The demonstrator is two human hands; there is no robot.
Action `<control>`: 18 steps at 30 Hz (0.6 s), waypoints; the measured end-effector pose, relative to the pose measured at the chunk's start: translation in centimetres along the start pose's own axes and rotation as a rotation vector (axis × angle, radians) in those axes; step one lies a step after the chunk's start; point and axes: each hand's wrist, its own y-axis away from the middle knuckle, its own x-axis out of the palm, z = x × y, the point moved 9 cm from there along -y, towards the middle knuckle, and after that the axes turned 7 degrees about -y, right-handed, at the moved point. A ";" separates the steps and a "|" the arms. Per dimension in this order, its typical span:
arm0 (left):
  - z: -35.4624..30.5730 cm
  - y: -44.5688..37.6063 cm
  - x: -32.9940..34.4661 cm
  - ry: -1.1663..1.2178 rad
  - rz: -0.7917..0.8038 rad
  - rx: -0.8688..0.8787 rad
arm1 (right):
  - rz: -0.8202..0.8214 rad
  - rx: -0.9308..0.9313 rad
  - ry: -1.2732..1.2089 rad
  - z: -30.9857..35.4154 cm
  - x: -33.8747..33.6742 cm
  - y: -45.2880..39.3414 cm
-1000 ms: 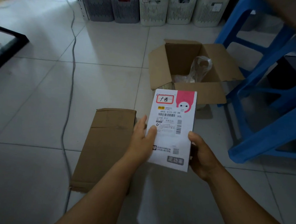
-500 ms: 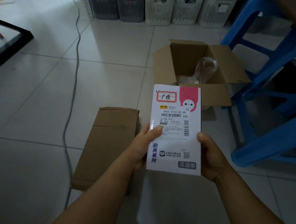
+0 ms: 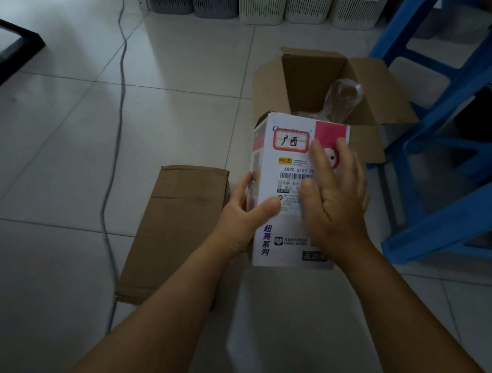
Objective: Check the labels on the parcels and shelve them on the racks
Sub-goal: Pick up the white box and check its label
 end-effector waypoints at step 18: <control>-0.9 -0.2 -0.6 0.167 -0.063 0.001 | 0.000 -0.287 -0.021 1.7 0.4 2.6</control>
